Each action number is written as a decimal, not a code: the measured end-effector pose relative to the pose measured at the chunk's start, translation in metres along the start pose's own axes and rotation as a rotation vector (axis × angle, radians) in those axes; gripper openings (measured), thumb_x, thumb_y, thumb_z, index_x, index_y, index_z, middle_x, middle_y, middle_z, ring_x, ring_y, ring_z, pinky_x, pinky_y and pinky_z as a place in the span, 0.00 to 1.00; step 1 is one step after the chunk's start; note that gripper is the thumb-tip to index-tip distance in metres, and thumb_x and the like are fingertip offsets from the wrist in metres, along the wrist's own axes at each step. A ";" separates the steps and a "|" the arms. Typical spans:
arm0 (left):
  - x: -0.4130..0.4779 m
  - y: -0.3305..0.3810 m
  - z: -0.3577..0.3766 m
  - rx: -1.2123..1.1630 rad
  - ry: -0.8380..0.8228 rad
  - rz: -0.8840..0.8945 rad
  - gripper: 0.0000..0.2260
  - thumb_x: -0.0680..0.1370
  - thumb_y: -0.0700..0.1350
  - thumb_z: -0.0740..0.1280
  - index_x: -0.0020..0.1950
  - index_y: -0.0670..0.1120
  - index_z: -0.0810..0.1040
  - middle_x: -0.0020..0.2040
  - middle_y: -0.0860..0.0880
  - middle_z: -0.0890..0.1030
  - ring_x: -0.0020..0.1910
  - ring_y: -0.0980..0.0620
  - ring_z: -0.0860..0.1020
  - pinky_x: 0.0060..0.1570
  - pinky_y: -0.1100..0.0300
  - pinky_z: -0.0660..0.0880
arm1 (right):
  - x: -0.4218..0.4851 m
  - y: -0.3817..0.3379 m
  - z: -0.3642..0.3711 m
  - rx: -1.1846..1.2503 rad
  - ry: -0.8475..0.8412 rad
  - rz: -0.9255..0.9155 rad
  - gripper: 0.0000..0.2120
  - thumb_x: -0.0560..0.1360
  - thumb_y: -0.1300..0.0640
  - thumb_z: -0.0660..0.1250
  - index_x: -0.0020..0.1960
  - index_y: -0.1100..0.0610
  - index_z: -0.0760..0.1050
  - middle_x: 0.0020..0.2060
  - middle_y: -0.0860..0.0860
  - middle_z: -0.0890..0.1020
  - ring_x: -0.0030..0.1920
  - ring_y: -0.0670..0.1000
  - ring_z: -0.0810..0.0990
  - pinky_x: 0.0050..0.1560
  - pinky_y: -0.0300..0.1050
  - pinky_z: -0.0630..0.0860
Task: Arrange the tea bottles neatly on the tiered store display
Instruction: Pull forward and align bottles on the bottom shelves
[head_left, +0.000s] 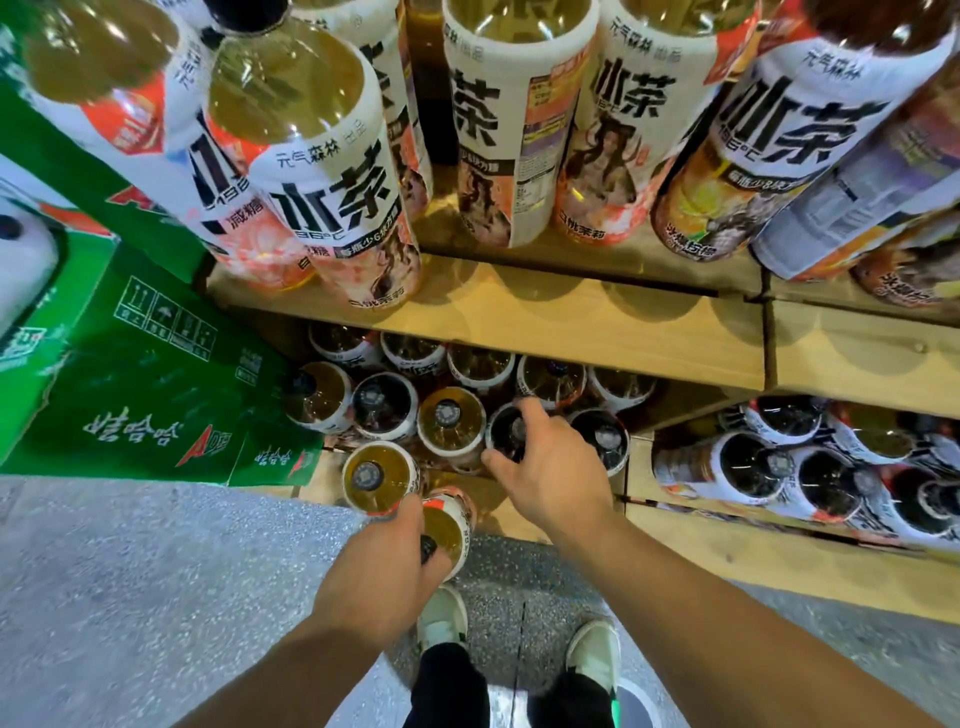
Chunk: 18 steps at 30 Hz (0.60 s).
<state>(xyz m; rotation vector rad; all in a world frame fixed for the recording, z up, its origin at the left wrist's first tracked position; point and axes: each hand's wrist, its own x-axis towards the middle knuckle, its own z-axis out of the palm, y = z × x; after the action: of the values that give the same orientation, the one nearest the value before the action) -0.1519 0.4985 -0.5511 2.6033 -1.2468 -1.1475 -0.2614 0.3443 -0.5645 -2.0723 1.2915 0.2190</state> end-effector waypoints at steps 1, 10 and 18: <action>0.001 0.000 0.000 -0.002 0.002 0.000 0.11 0.79 0.54 0.63 0.50 0.51 0.62 0.39 0.52 0.75 0.38 0.50 0.75 0.38 0.55 0.71 | 0.006 0.001 0.000 -0.041 -0.049 0.005 0.26 0.80 0.40 0.65 0.72 0.49 0.63 0.58 0.54 0.80 0.50 0.58 0.81 0.44 0.51 0.79; 0.007 0.010 -0.002 -0.002 0.001 -0.009 0.11 0.78 0.54 0.63 0.50 0.51 0.63 0.40 0.50 0.78 0.40 0.49 0.77 0.40 0.52 0.75 | -0.013 0.026 0.009 -0.119 -0.096 -0.077 0.12 0.82 0.45 0.61 0.55 0.50 0.61 0.36 0.50 0.80 0.35 0.56 0.79 0.31 0.47 0.72; 0.025 0.039 0.002 0.052 0.012 0.013 0.11 0.79 0.53 0.63 0.52 0.51 0.64 0.41 0.51 0.79 0.40 0.50 0.78 0.43 0.52 0.78 | -0.059 0.078 0.012 -0.067 -0.161 0.004 0.14 0.78 0.42 0.63 0.54 0.46 0.61 0.47 0.51 0.84 0.41 0.54 0.81 0.38 0.47 0.75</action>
<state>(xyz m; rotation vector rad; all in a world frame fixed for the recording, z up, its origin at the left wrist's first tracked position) -0.1686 0.4551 -0.5550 2.6299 -1.3071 -1.1108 -0.3543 0.3736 -0.5813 -2.0619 1.2054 0.4266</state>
